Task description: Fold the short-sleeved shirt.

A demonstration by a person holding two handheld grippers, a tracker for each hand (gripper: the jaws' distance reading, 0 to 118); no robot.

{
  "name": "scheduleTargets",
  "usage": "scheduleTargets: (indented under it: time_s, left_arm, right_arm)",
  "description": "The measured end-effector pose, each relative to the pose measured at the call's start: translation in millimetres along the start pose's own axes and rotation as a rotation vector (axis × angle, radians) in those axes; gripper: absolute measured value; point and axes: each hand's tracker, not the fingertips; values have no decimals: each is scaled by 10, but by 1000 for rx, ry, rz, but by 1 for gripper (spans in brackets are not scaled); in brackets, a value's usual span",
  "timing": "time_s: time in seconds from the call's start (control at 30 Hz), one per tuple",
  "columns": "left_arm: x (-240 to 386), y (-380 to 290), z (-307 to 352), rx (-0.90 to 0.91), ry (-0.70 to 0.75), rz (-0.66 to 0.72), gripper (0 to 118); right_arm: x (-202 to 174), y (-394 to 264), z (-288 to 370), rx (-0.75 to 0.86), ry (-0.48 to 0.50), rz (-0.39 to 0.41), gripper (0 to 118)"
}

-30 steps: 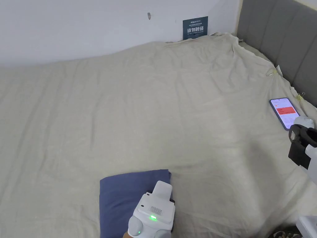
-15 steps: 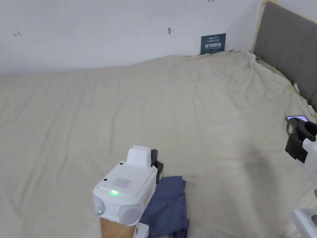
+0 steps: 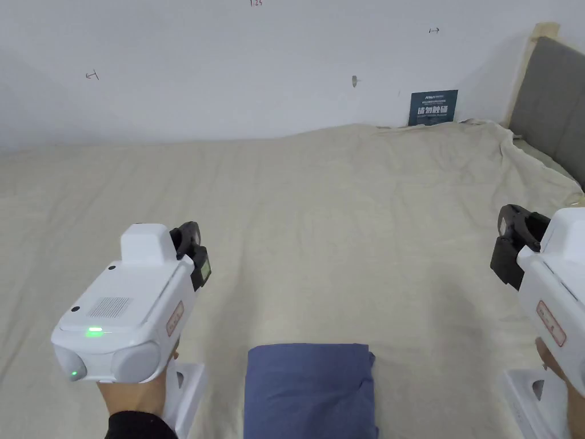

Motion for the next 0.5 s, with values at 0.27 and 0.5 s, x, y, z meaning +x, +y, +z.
scheduleTargets:
  time_s: [0.27,0.5]
  left_arm:
    - [-284,-33,147,22,67,6,0]
    - [-353,-84,174,15,81,22,0]
  right_arm:
    - [-117,-109,-13,23,7,7,0]
    - [-106,-186,-94,14,17,16,0]
